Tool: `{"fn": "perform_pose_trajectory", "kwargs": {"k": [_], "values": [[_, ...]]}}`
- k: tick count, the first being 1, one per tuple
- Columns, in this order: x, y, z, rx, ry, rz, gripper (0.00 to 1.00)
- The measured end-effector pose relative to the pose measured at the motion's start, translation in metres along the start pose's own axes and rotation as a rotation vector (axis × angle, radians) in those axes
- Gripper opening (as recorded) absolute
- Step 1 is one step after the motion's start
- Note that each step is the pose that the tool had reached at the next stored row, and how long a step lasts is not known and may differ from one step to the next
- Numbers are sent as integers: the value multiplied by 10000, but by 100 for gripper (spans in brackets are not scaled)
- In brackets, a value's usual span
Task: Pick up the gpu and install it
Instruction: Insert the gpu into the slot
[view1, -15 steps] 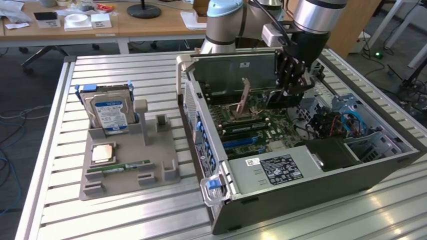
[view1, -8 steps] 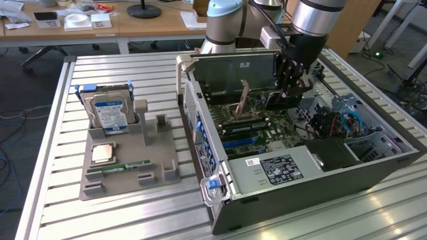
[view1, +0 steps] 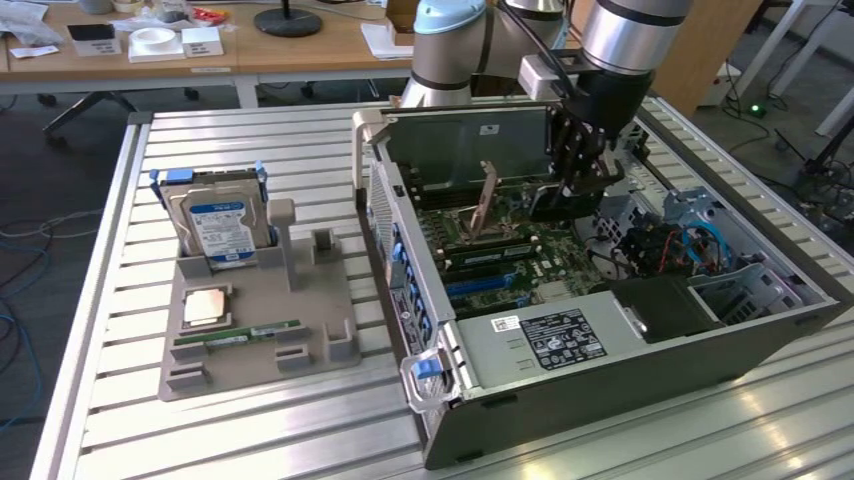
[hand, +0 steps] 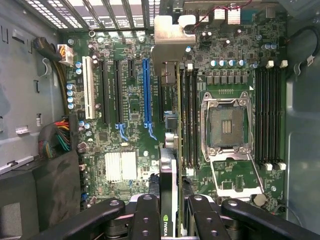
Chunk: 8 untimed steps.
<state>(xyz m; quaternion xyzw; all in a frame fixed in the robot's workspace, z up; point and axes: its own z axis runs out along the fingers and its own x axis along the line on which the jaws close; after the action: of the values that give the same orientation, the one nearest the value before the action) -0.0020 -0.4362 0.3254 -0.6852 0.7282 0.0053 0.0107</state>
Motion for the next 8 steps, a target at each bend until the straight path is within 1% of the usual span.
{"fn": "perform_pose_trajectory", "kwargs": {"k": [8], "values": [[1, 2, 46, 0, 1, 0, 26]]}}
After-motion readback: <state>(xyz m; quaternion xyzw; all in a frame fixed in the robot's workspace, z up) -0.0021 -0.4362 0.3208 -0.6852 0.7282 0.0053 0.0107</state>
